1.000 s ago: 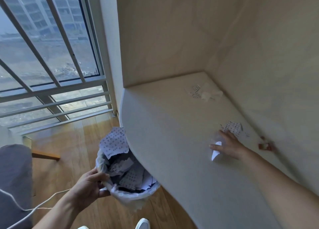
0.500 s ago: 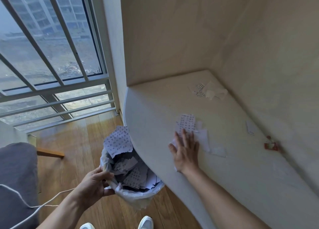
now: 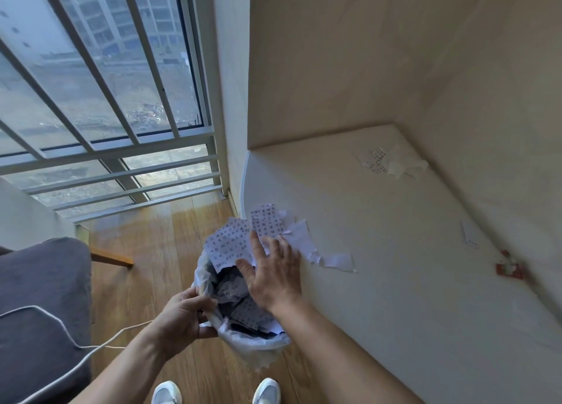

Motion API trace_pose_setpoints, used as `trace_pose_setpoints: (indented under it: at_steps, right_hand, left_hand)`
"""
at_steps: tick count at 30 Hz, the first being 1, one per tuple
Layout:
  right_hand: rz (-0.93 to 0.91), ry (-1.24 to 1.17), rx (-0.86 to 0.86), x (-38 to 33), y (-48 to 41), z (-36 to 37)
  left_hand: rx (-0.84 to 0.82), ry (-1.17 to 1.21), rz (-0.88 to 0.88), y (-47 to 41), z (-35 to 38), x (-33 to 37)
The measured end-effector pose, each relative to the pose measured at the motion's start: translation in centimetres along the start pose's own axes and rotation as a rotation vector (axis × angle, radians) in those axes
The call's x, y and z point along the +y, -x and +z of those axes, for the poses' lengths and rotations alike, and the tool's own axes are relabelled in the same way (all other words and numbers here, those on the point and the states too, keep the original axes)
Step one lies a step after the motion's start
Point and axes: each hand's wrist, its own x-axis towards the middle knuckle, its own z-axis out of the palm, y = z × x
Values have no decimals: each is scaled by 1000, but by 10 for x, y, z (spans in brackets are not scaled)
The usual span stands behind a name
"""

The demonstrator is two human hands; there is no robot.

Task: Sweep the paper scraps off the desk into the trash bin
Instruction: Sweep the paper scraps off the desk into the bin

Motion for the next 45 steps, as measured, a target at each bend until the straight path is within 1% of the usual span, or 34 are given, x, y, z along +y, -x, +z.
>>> trace_pose_setpoints:
  at_steps: [2, 5, 7, 12, 13, 15, 16, 17, 18, 19, 20, 21, 22, 23, 24, 25, 26, 28, 30, 33, 35, 38, 41, 45]
  right_hand:
    - [7, 4, -9, -8, -6, -3]
    - [-16, 76, -81, -19, -8, -2]
    - [-61, 150, -139, -24, -3, 7]
    - [-232, 304, -214, -23, 23, 32]
    - [-279, 295, -231, -23, 28, 35]
    - [-388, 175, -222, -22, 39, 37]
    - [-457, 99, -160, -21, 42, 35]
    - [-518, 22, -46, -20, 46, 32]
    - [-537, -51, 89, -16, 47, 29]
    - [-496, -108, 218, -8, 45, 26]
    - [-392, -125, 332, 0, 40, 20]
    - [-215, -112, 419, 10, 33, 12]
    - [18, -94, 438, 22, 27, 2]
    - [242, -100, 370, 32, 20, -5]
    - [410, -140, 240, 40, 16, -11]
    - [482, -172, 123, 43, 15, -10]
    - [456, -159, 62, 42, 16, -7]
    - [275, -121, 35, 27, 23, 7]
    - [84, -137, -15, 3, 34, 15]
    - [-143, -294, -210, -31, 45, 19]
    - [-164, -424, -248, -41, 47, 17]
    - [-95, -523, -234, -36, 40, 12]
    - [-77, -565, -194, -33, 35, 2]
    - [-81, -741, -125, -45, 31, -26]
  left_hand:
    - [7, -7, -5, 0, -4, 1]
    - [7, -16, 6, 1, -8, 4]
    - [2, -15, 21, 1, -12, 6]
    - [-2, -7, 26, 2, -23, 10]
    - [1, -3, 26, 3, -25, 11]
    - [-4, -2, 24, 4, -30, 11]
    - [-8, -9, 26, 4, -33, 11]
    - [-10, -20, 29, 5, -36, 11]
    - [-12, -28, 32, 5, -38, 10]
    - [-15, -33, 35, 4, -40, 9]
    - [-18, -33, 38, 4, -42, 9]
    - [-17, -32, 41, 5, -42, 9]
    - [-18, -31, 42, 6, -42, 9]
    - [-17, -27, 42, 6, -43, 10]
    - [-17, -24, 42, 6, -43, 10]
    - [-20, -24, 41, 6, -44, 10]
    - [-23, -23, 41, 5, -45, 10]
    - [-26, -23, 39, 5, -47, 10]
    - [-20, -10, 40, 5, -48, 11]
    - [-12, -6, 49, 8, -53, 13]
    - [-9, -11, 61, 11, -58, 15]
    - [23, 4, 88, 21, -67, 19]
    - [67, 31, 110, 40, -87, 29]
    - [156, 52, 156, 80, -117, 49]
